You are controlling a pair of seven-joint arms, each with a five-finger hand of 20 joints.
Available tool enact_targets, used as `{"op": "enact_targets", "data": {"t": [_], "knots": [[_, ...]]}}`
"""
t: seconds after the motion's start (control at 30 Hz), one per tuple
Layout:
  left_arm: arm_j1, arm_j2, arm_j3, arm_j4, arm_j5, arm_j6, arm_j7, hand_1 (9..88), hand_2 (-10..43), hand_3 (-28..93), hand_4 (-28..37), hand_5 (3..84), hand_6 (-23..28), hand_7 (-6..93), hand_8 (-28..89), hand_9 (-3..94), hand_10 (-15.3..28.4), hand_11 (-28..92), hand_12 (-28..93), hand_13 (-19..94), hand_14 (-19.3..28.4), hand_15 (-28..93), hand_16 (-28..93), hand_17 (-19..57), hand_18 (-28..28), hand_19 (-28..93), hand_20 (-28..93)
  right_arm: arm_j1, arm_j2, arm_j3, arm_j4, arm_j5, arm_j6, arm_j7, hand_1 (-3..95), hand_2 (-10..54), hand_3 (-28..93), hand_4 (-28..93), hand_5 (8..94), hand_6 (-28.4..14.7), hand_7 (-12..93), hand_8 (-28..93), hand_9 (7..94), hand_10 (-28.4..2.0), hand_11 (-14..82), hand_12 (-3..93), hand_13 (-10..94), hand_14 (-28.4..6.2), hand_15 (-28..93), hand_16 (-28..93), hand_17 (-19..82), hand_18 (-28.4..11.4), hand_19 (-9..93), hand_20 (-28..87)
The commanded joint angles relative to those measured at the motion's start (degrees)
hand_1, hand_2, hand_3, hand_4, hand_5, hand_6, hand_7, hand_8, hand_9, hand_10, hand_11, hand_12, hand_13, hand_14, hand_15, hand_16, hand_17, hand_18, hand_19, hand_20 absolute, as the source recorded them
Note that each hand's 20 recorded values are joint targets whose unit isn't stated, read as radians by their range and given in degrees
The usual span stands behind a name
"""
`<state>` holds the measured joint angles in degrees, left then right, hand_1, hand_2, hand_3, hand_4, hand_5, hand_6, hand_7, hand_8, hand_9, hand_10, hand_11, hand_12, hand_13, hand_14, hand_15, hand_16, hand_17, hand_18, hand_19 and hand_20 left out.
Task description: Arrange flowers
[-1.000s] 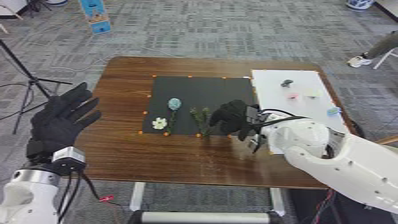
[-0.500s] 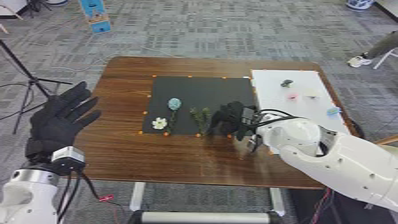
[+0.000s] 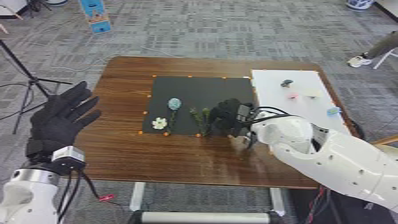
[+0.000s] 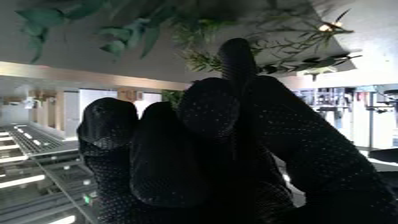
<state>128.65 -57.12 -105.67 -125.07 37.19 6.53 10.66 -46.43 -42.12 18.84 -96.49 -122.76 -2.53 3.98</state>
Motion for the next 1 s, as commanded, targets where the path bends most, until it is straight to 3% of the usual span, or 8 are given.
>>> {"op": "enact_targets", "data": {"t": [0.03, 0.6, 1.0], "knots": [[0.31, -0.57, 0.12, -0.43, -0.32, -0.74, -0.01, 19.4, -7.1, 72, -28.3, 33.0, 3.7, 19.9, -9, 25.2, 11.0, 20, 18, 21, 13.2, 26, 4, -10.1, 22.0, 43, 12, 1.43, -2.75, 0.60, 0.97, -0.92, 1.06, 0.81, 23.9, 20.0, 93, -13, 57.4, 3.9, 18, -14, 76.7, -11.1, 68.3, 34.7, 76, -10.0, 92, 39, 39, -24.0, 93, 50], [0.40, -0.78, -0.05, -0.38, -0.19, -1.07, -0.62, 19.3, -7.1, 72, -28.3, 33.1, 3.7, 20.0, -9, 25.3, 11.1, 20, 19, 21, 13.1, 26, 4, -10.1, 22.0, 43, 12, 0.71, -2.90, 2.42, 2.04, -1.26, -0.97, 4.41, 23.6, 19.3, 93, -12, 57.3, 3.7, 17, -14, 76.8, -11.2, 68.3, 34.8, 76, -10.2, 92, 39, 39, -23.8, 93, 51], [0.69, -0.76, -0.18, -0.48, -0.20, -1.56, -0.78, 19.5, -6.3, 72, -28.3, 33.1, 3.8, 19.9, -9, 25.3, 11.1, 20, 19, 21, 13.3, 26, 4, -10.1, 21.9, 43, 12, 0.14, -1.45, 2.87, 1.12, -1.21, -2.93, 4.31, 24.2, 12.2, 89, -15, 57.4, 3.3, 17, -13, 76.8, -11.2, 68.2, 34.8, 76, -10.0, 92, 39, 39, -23.8, 93, 51]]}}
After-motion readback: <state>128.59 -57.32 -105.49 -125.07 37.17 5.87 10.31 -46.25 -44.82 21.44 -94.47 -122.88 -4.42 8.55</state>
